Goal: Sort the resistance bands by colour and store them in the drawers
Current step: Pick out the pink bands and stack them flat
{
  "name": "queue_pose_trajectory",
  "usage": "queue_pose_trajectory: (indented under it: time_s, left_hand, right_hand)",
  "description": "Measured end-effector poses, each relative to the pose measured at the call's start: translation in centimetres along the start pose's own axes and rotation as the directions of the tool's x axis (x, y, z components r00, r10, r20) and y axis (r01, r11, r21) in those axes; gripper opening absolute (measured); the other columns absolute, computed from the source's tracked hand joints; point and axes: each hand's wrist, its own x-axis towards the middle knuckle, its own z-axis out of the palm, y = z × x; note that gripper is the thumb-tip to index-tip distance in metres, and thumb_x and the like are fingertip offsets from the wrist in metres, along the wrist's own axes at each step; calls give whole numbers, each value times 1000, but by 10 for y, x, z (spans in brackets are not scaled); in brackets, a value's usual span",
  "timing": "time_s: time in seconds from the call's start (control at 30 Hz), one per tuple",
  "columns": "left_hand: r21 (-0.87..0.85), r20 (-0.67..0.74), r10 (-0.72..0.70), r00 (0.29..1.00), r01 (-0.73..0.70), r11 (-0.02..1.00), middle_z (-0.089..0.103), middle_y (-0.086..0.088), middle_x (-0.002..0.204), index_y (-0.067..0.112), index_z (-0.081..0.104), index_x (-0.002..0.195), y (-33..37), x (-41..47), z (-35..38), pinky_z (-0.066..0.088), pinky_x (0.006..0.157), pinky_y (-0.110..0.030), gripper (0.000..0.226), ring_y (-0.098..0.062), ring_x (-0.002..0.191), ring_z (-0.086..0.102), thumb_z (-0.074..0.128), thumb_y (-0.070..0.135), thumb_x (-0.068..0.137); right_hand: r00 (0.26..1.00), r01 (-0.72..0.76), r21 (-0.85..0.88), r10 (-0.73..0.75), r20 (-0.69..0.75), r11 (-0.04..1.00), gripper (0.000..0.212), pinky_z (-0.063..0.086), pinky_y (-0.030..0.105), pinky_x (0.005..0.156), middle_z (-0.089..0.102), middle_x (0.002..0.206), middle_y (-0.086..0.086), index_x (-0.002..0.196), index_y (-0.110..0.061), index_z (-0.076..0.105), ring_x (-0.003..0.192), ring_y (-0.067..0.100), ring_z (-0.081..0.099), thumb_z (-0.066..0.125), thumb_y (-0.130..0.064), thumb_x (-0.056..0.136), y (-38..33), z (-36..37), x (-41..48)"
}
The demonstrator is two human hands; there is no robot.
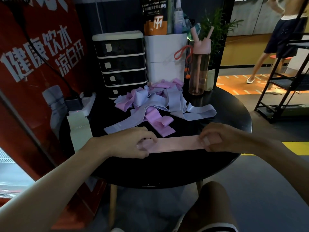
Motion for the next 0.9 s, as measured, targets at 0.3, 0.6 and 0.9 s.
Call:
queue_pose_trajectory:
  time_s: [0.3, 0.6, 0.9]
  left_hand:
    - [0, 7, -10, 1000, 10, 1000, 49, 22, 121, 47, 50, 129, -4, 0, -1, 45, 99, -31, 48, 3, 111, 48, 67, 48, 85]
    - [77, -352, -56, 934, 89, 993, 57, 15, 102, 37, 62, 101, -13, 59, -51, 42, 100, -48, 12, -10, 101, 53, 58, 44, 91]
    - [67, -511, -270, 816, 351, 934, 65, 13, 94, 29, 66, 91, -68, 153, -100, 39, 96, -43, 16, -20, 101, 62, 53, 38, 94]
  right_hand:
    - [999, -6, -20, 7, 41, 1000, 36, 44, 20, 93, 51, 115, -24, 104, -48, 56, 109, -3, 49, 77, -34, 79, 0, -2, 3]
    - [966, 27, 91, -2, -258, 996, 34, 45, 36, 97, 57, 116, -13, 108, -39, 63, 113, 7, 53, 61, -58, 79, -20, -14, 74]
    - [871, -176, -108, 104, -480, 979, 71, 17, 49, 114, 26, 155, -6, 144, -32, 32, 144, 23, 17, 52, -65, 85, -19, 6, 214]
